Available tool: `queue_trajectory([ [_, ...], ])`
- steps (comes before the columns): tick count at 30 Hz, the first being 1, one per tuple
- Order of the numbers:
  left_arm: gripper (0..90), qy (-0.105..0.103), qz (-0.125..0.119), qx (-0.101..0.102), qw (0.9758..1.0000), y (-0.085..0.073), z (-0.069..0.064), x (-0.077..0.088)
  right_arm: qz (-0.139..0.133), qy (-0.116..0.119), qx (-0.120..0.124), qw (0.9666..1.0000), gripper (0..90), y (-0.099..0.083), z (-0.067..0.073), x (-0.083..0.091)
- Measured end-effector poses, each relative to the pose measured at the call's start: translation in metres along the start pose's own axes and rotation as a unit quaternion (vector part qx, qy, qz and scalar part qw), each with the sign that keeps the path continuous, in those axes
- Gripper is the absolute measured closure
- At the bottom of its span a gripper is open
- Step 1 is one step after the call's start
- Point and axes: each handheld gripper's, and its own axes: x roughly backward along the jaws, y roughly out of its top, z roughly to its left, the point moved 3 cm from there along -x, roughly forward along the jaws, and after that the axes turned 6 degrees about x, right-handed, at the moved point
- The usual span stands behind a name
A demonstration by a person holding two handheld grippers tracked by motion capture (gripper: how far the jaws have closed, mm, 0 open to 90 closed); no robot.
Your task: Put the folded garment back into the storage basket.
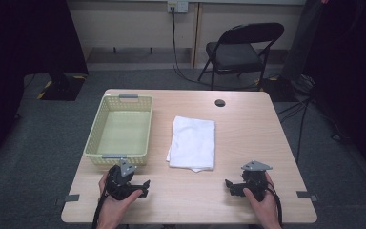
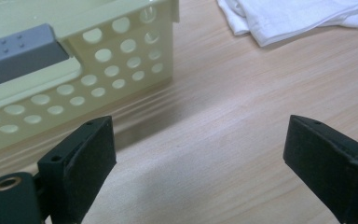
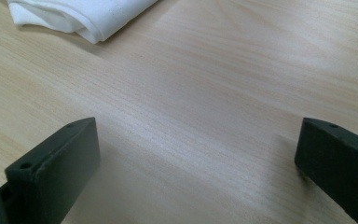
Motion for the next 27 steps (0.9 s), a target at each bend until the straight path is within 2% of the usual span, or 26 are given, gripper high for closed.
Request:
queue_trajectory([
  [8, 8.8, -0.004, -0.007, -0.011, 0.9999, 0.003, -0.007, 0.0, 0.0, 0.0, 0.0, 1.0, 0.0, 0.0, 0.0, 0.0],
  [14, 7.5, -0.002, -0.02, -0.007, 0.9998, 0.007, -0.011, 0.0, 0.0, 0.0, 0.0, 1.0, 0.0, 0.0, 0.0, 0.0],
  [20, 6.7, -0.004, -0.021, -0.01, 0.9997, 0.013, -0.016, 0.001, 0.0, 0.0, 0.0, 1.0, 0.0, 0.0, 0.0, 0.0],
  [22, 6.7, -0.001, -0.018, -0.019, 0.9997, 0.014, -0.019, 0.0, 0.0, 0.0, 0.0, 1.0, 0.0, 0.0, 0.0, 0.0],
  [27, 6.7, -0.005, -0.015, -0.024, 0.9996, 0.014, -0.023, -0.001, 0.0, 0.0, 0.0, 1.0, 0.0, 0.0, 0.0, 0.0],
])
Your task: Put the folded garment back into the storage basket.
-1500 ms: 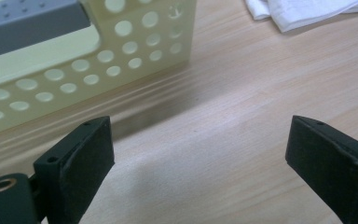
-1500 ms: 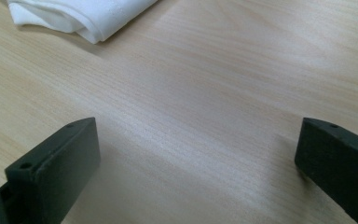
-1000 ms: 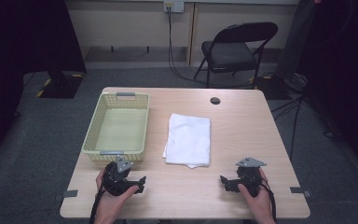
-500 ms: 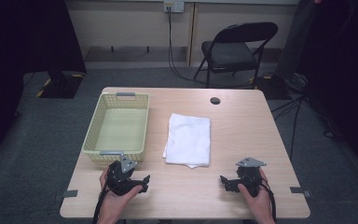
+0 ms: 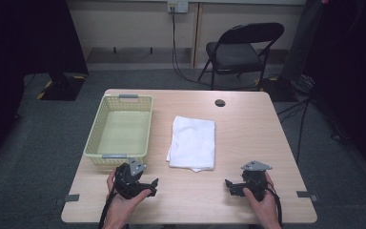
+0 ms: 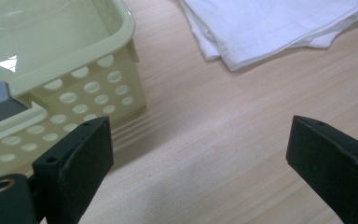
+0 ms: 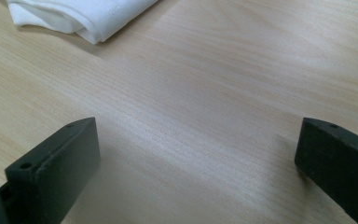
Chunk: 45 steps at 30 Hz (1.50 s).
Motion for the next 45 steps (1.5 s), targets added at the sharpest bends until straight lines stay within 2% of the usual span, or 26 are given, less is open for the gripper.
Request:
queue_trajectory([
  [2, 6.7, -0.001, -0.001, 0.003, 1.0, 0.002, -0.001, 0.0, 0.0, 0.0, 0.0, 1.0, 0.0, 0.0, 0.0, 0.0],
  [6, 6.7, -0.001, -0.004, -0.009, 0.9999, 0.009, 0.003, 0.005, 0.0, 0.0, 0.0, 1.0, 0.0, 0.0, 0.0, 0.0],
  [10, 6.7, -0.004, -0.015, -0.002, 0.9999, 0.014, 0.007, 0.01, 0.0, 0.0, 0.0, 1.0, 0.0, 0.0, 0.0, 0.0],
  [13, 6.6, -0.01, -0.019, -0.006, 0.9997, 0.018, 0.008, 0.011, 0.0, 0.0, 0.0, 1.0, 0.0, 0.0, 0.0, 0.0],
  [18, 3.7, -0.021, -0.039, -0.002, 0.999, 0.025, 0.004, 0.011, 0.0, 0.0, 0.0, 1.0, 0.0, 0.0, 0.0, 0.0],
  [23, 3.9, -0.023, -0.038, -0.012, 0.9989, 0.031, -0.004, 0.005, 0.0, 0.0, 0.0, 1.0, 0.0, 0.0, 0.0, 0.0],
  [25, 4.5, -0.023, -0.03, -0.021, 0.9991, 0.034, -0.006, 0.004, 0.0, 0.0, 0.0, 1.0, 0.0, 0.0, 0.0, 0.0],
  [26, 4.8, -0.022, -0.031, -0.017, 0.9991, 0.036, -0.007, 0.003, 0.0, 0.0, 0.0, 1.0, 0.0, 0.0, 0.0, 0.0],
  [32, 5.1, -0.022, -0.027, -0.029, 0.999, 0.045, -0.01, 0.002, 0.0, 0.0, 0.0, 1.0, 0.0, 0.0, 0.0, 0.0],
  [45, 5.3, -0.04, -0.03, -0.029, 0.9983, 0.054, -0.02, -0.009, 0.0, 0.0, 0.0, 1.0, 0.0, 0.0, 0.0, 0.0],
])
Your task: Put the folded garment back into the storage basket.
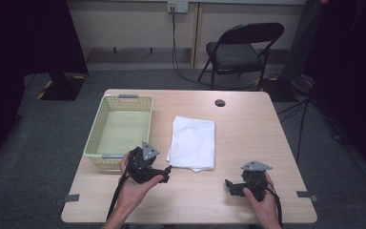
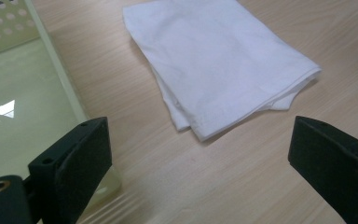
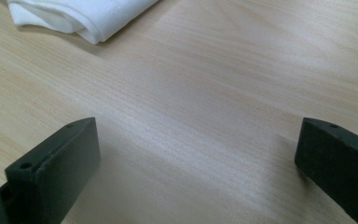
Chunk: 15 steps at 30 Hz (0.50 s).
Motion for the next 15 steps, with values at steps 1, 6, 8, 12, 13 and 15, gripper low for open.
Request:
queue_trajectory([
  [1, 5.3, -0.002, 0.0, 0.001, 1.0, 0.001, -0.001, -0.001, 0.0, 0.0, 0.0, 1.0, 0.0, 0.0, 0.0, 0.0],
  [6, 5.4, -0.001, 0.004, 0.005, 1.0, 0.004, -0.002, -0.007, 0.0, 0.0, 0.0, 1.0, 0.0, 0.0, 0.0, 0.0],
  [8, 5.5, -0.001, 0.005, 0.008, 1.0, 0.005, -0.002, -0.009, 0.0, 0.0, 0.0, 1.0, 0.0, 0.0, 0.0, 0.0],
  [12, 5.5, -0.008, 0.006, 0.012, 0.9999, 0.007, -0.003, -0.013, 0.0, 0.0, 0.0, 1.0, 0.0, 0.0, 0.0, 0.0],
  [13, 5.6, -0.008, 0.007, 0.012, 0.9999, 0.008, -0.003, -0.014, 0.0, 0.0, 0.0, 1.0, 0.0, 0.0, 0.0, 0.0],
  [15, 5.7, -0.008, 0.008, 0.017, 0.9998, 0.009, -0.004, -0.016, 0.0, 0.0, 0.0, 1.0, 0.0, 0.0, 0.0, 0.0],
])
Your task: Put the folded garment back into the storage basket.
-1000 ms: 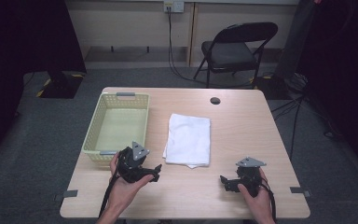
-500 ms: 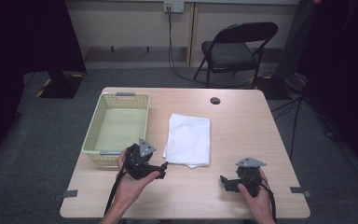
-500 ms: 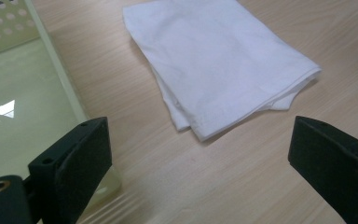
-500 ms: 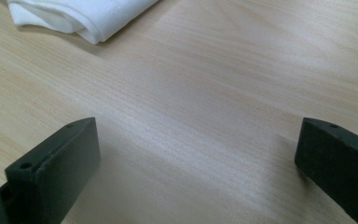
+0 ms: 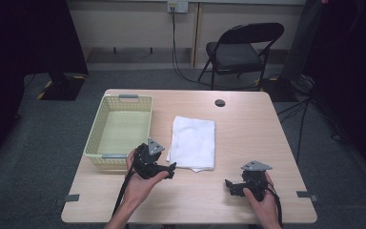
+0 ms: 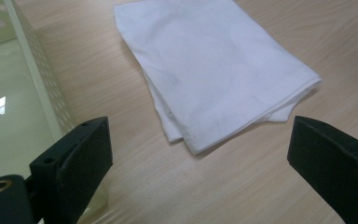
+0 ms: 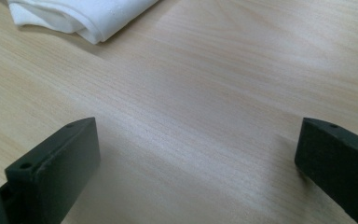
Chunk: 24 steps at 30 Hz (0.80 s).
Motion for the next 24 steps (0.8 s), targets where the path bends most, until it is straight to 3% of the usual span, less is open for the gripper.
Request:
queue_trajectory([
  [18, 5.8, 0.003, -0.011, -0.01, 0.9999, 0.031, -0.012, -0.007, 0.001, -0.004, -0.003, 1.0, 0.0, 0.0, 0.001, 0.0],
  [24, 6.1, 0.015, -0.013, -0.019, 0.9996, 0.041, -0.016, -0.009, 0.001, -0.004, -0.003, 1.0, 0.0, 0.0, 0.001, 0.0],
])
